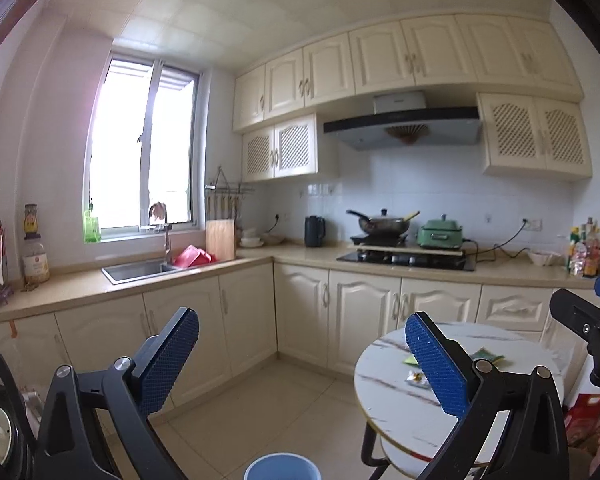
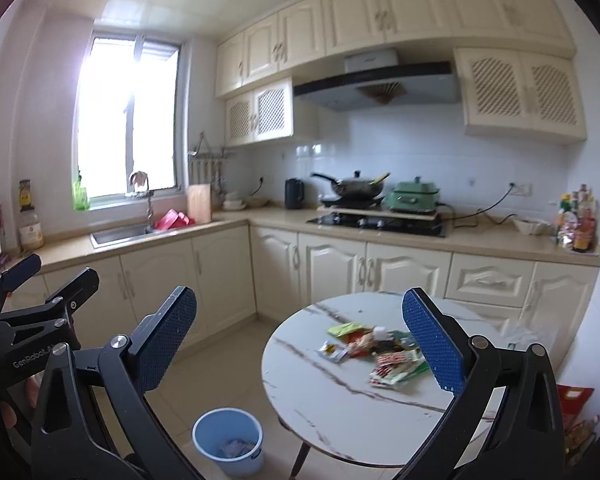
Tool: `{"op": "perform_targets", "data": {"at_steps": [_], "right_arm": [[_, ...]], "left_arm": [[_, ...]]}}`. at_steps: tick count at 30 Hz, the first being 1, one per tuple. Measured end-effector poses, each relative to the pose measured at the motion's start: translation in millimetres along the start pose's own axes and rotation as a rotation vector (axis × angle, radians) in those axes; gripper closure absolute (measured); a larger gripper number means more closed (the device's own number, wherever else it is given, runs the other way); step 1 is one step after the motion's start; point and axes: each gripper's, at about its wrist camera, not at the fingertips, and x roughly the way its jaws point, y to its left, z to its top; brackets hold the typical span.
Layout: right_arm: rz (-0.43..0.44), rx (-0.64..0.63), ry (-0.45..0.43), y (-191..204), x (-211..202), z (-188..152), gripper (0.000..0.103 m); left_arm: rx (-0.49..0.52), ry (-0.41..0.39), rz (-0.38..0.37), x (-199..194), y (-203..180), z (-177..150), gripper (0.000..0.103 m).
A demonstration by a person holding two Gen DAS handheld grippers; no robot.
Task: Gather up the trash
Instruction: 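Move both tools back toward the table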
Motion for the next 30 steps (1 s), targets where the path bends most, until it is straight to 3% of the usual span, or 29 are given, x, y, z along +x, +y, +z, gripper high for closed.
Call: {"op": "perform_targets", "data": {"at_steps": [4,16,21,27,30], "right_arm": [[-0.027,0.008,-0.018,-12,-6,4,0.000],[-0.061,0.038,-0.013,-38,-5,-2,0.000],[-0.093,0.057,0.019,-55,15,-14,0.000],[-0.161,0.134,0.147,-103,61,-52,0.000],[-0.199,0.171,0.223,-130,86,-73,0.000]], "left_arm": [[0.011,-0.020,-0.013,-31,-5,-33,0.001],[0.028,-0.003,-0.029,-24,-25,-38,0.001],[0.030,0.058,-0.047,16,-36,-38,0.001],[0.043,0.228,-0.083,95,-68,-58,0.001],[0.044,0.324,-0.137,135,-89,-65,0.001]]}}
